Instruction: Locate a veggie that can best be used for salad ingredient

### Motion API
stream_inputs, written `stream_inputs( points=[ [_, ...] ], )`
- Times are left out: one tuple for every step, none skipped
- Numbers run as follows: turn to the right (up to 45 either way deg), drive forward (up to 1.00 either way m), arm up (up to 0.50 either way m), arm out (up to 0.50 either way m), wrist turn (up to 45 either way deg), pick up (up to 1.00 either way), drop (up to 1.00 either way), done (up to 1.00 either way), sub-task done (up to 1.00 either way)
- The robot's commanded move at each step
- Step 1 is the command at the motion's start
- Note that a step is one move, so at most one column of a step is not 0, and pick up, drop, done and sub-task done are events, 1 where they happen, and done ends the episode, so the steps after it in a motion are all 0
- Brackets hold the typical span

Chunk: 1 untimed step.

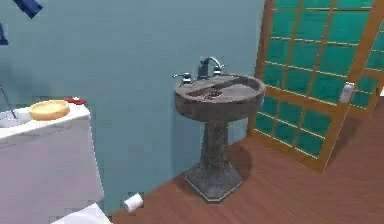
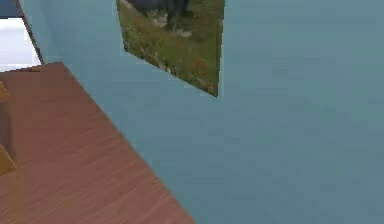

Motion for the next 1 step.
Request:
stream_inputs(
  points=[
    [45.0, 0.00, 0.00, 0.00, 0.0, 0.00, 0.00, 0.00, 0.00]
  ],
)
